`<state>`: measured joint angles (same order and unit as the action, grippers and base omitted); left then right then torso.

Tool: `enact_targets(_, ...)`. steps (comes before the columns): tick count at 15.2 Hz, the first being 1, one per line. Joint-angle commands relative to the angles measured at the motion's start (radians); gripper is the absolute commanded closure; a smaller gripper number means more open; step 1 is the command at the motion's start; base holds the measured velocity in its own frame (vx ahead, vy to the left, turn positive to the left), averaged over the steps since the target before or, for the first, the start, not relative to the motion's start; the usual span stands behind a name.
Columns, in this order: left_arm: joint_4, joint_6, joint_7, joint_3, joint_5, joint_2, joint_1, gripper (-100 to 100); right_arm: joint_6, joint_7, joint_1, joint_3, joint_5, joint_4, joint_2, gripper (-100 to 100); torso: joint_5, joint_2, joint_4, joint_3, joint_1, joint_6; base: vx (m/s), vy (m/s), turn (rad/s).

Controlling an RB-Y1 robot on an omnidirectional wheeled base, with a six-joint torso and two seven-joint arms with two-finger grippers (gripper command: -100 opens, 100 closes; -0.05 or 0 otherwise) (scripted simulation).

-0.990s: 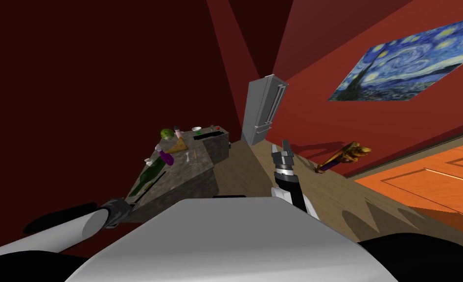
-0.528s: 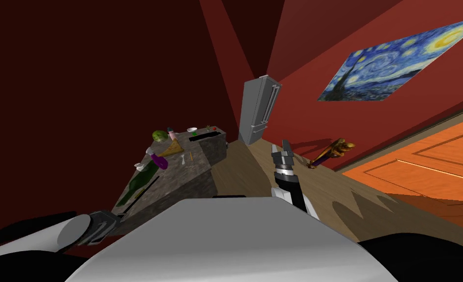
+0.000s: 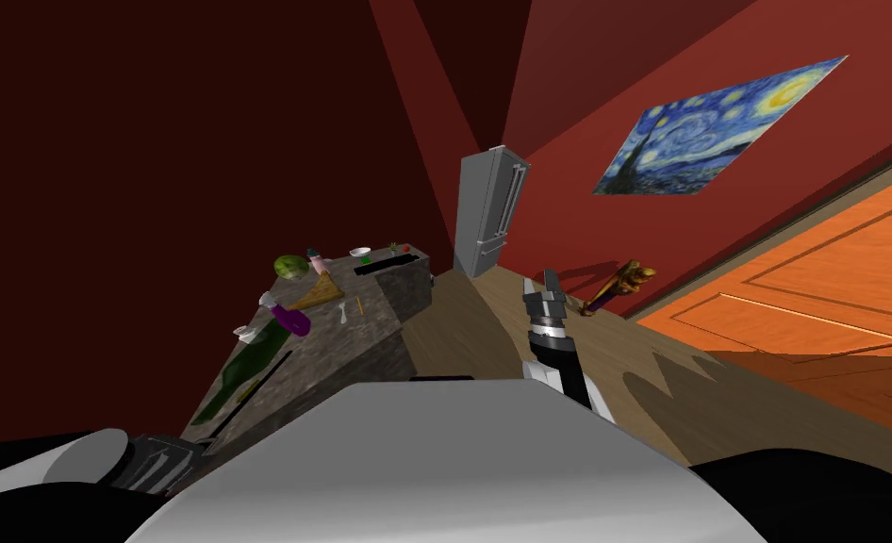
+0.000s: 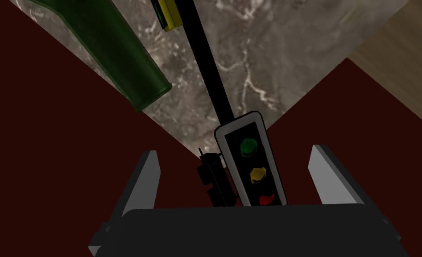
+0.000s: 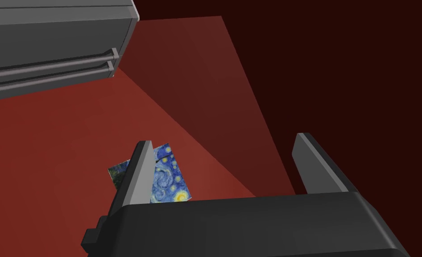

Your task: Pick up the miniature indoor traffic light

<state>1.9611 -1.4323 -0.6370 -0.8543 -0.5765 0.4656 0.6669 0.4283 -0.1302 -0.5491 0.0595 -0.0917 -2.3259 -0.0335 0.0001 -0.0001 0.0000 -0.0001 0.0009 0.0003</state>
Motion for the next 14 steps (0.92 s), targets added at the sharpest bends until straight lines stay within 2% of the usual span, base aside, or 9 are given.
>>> enact_targets(1, -0.010, -0.050, -0.015, -0.021, -0.014, 0.005, 0.001, -100, 0.000, 0.000, 0.000, 0.000, 0.000, 0.000, 0.000, 0, 0.000, 0.000, 0.000, 0.000, 0.000, 0.000, 0.015, 0.013, -0.126)
enact_targets(2, -0.010, -0.054, -0.015, -0.021, -0.014, 0.005, 0.001, -100, 0.000, 0.000, 0.000, 0.000, 0.000, 0.000, 0.000, 0, 0.000, 0.000, 0.000, 0.000, 0.000, 0.000, 0.010, 0.012, -0.040)
enact_targets(3, -0.019, -0.089, -0.030, -0.044, -0.031, 0.010, 0.004, -100, 0.000, 0.000, 0.000, 0.000, 0.000, 0.000, 0.000, 0, 0.000, 0.000, 0.000, 0.000, 0.000, -0.001, 0.011, 0.008, -0.084)
enact_targets(4, -0.019, -0.098, -0.030, -0.044, -0.031, 0.010, 0.004, -100, 0.000, 0.000, 0.000, 0.000, 0.000, 0.000, 0.000, 0, 0.000, 0.000, 0.000, 0.000, 0.000, 0.000, 0.011, 0.008, -0.110)
enact_targets(5, -0.028, -0.129, -0.044, -0.066, -0.046, 0.015, 0.007, -100, 0.000, 0.000, 0.000, 0.000, 0.000, 0.000, 0.000, 0, 0.000, 0.000, 0.000, 0.000, 0.000, 0.000, 0.013, 0.010, -0.135)
enact_targets(6, -0.028, -0.138, -0.044, -0.066, -0.046, 0.015, 0.007, -100, 0.000, 0.000, 0.000, 0.000, 0.000, 0.000, 0.000, 0, 0.000, 0.000, 0.000, 0.000, 0.000, 0.000, 0.014, 0.012, -0.115)
enact_targets(7, -0.036, -0.167, -0.056, -0.086, -0.059, 0.018, 0.009, -100, 0.000, 0.000, 0.000, 0.000, 0.000, 0.000, 0.000, 0, 0.000, 0.000, 0.000, 0.000, 0.000, 0.000, 0.016, 0.013, -0.139)
enact_targets(8, -0.036, -0.174, -0.056, -0.086, -0.059, 0.018, 0.009, -100, 0.000, 0.000, 0.000, 0.000, 0.000, 0.000, 0.000, 0, 0.000, 0.000, 0.000, 0.000, 0.000, 0.000, 0.015, 0.015, -0.104)
enact_targets(14, -0.056, -0.269, -0.089, -0.139, -0.096, 0.029, 0.015, -100, 0.000, 0.000, 0.000, 0.000, 0.000, 0.000, 0.000, 0, 0.000, 0.002, 0.000, 0.001, 0.001, 0.000, -0.007, 0.015, -0.074)
